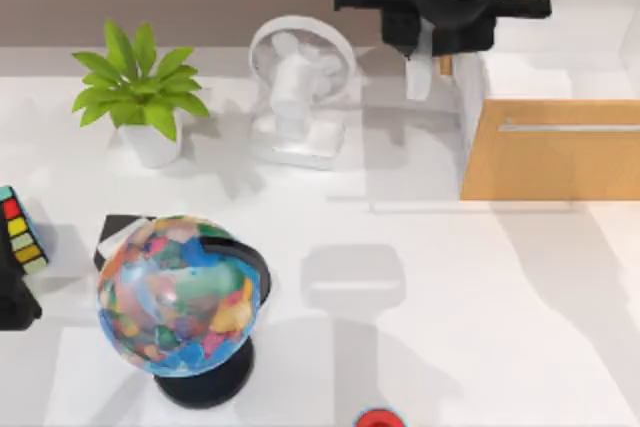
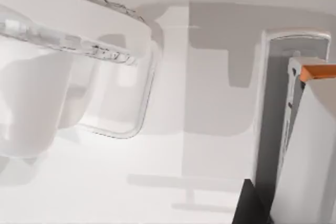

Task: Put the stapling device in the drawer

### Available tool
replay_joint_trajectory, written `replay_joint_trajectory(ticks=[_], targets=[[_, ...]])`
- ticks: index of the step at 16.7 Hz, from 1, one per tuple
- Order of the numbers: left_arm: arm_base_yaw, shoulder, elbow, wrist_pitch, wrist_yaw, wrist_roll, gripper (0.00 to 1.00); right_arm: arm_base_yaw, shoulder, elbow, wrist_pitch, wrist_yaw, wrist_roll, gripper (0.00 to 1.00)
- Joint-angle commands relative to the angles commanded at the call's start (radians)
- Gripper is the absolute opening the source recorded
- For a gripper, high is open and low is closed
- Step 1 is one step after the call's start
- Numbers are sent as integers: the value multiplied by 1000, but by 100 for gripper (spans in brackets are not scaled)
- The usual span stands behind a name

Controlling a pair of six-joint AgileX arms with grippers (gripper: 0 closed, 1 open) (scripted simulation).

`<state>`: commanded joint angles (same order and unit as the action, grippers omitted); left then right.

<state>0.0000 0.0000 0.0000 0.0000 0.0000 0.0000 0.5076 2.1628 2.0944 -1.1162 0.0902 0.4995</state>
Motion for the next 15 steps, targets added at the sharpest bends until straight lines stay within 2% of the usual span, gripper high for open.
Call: replay_joint_trajectory(ticks=[7,10,15], targets=[[0,0,0,0,0,0,100,-288,95,73,-120,62,-224,0],[0,0,0,0,0,0,100,-345,190,84,-158,26,-289,0],[0,0,0,0,0,0,100,-365,292,105,-199,-63,-330,0]])
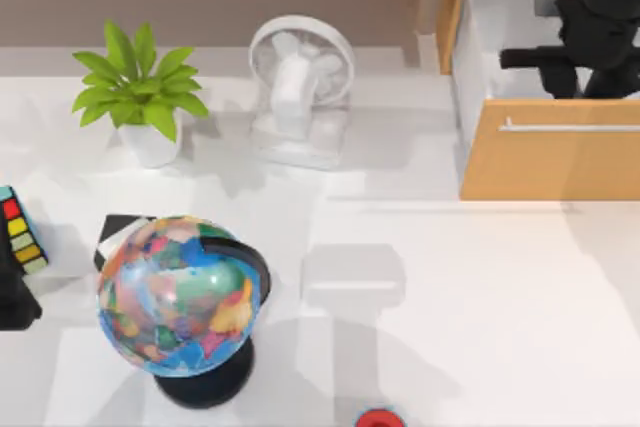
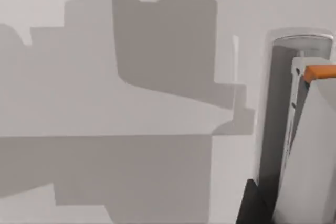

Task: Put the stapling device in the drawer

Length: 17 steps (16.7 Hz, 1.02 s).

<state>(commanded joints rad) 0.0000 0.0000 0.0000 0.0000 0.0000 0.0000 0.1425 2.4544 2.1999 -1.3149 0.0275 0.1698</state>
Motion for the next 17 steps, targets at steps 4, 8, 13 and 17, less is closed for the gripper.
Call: replay_joint_trajectory(ticks=[4,8,13,17], targets=[[0,0,0,0,0,0,100,0,2,1,-2,-3,-1,0],[0,0,0,0,0,0,100,3,1,-14,18,-2,0,0],[0,0,0,0,0,0,100,0,4,-36,36,-3,-1,0],[0,0,0,0,0,0,100,0,4,-36,36,-3,-1,23]])
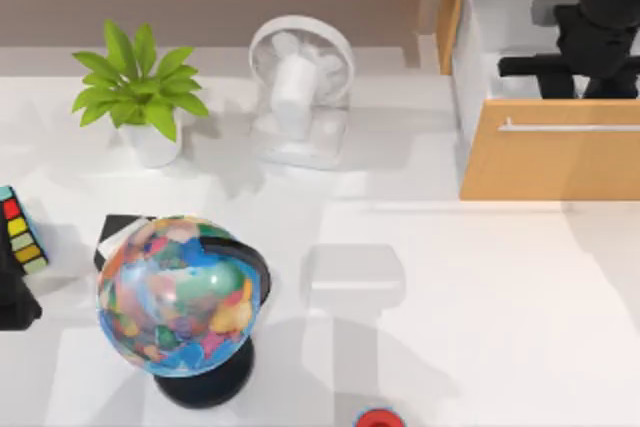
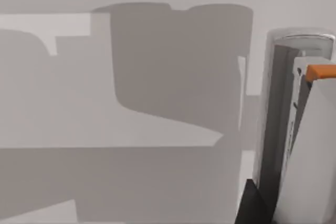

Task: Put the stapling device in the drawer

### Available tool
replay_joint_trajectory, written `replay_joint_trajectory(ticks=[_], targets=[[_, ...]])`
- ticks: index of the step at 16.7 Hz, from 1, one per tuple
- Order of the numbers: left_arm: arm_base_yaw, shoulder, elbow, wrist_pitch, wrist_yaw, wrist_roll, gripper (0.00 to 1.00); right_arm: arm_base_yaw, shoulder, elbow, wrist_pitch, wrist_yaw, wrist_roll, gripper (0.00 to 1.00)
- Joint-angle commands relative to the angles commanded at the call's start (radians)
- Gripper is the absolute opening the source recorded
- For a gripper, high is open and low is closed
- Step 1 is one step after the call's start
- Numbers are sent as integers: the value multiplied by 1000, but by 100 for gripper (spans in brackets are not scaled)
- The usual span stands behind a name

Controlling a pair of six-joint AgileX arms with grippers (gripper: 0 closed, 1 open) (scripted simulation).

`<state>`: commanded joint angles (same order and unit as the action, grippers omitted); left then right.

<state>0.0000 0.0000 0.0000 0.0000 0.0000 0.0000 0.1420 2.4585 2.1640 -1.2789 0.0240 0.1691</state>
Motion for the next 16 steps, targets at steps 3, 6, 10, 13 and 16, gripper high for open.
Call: replay_joint_trajectory(ticks=[3,6,10,13,16], targets=[[0,0,0,0,0,0,100,0,0,0,0,0,0,45],[0,0,0,0,0,0,100,0,0,0,0,0,0,68],[0,0,0,0,0,0,100,0,0,0,0,0,0,98],[0,0,0,0,0,0,100,0,0,0,0,0,0,100],[0,0,0,0,0,0,100,0,0,0,0,0,0,100]])
